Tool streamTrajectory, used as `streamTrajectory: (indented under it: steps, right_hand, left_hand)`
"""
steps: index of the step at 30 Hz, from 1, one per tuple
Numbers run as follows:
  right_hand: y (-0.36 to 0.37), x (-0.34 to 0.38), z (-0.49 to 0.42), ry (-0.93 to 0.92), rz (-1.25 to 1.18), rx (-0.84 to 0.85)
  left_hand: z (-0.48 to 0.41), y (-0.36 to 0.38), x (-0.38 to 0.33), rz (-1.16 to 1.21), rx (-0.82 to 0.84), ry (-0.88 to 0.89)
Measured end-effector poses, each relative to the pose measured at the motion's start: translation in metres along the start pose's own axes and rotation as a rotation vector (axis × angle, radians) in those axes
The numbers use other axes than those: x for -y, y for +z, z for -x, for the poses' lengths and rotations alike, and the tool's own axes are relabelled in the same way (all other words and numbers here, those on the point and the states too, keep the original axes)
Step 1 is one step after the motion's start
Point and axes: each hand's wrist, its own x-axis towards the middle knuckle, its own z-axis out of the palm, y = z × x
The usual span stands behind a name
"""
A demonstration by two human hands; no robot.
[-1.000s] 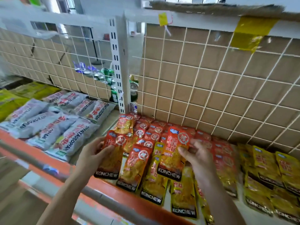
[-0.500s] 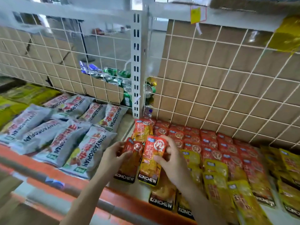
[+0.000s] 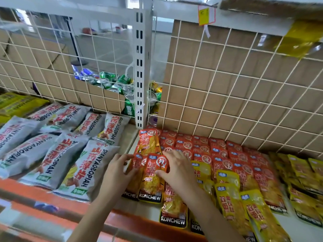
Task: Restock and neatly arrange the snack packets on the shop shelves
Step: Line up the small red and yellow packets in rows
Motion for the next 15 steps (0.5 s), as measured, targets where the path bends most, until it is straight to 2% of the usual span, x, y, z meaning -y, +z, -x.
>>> streamTrajectory:
  steps: [8,15]
  right_hand:
    - [-0.021,-0.035,0.032,0.067,0.028,-0.153]
    - [-0.048,-0.087,0.087,0.248,0.047,-0.215]
  left_hand:
    - [0.006,-0.001,-0.011,-0.103,0.006,0.140]
    - [0.008,0.007,-0.025,-0.206,0.111,0.301]
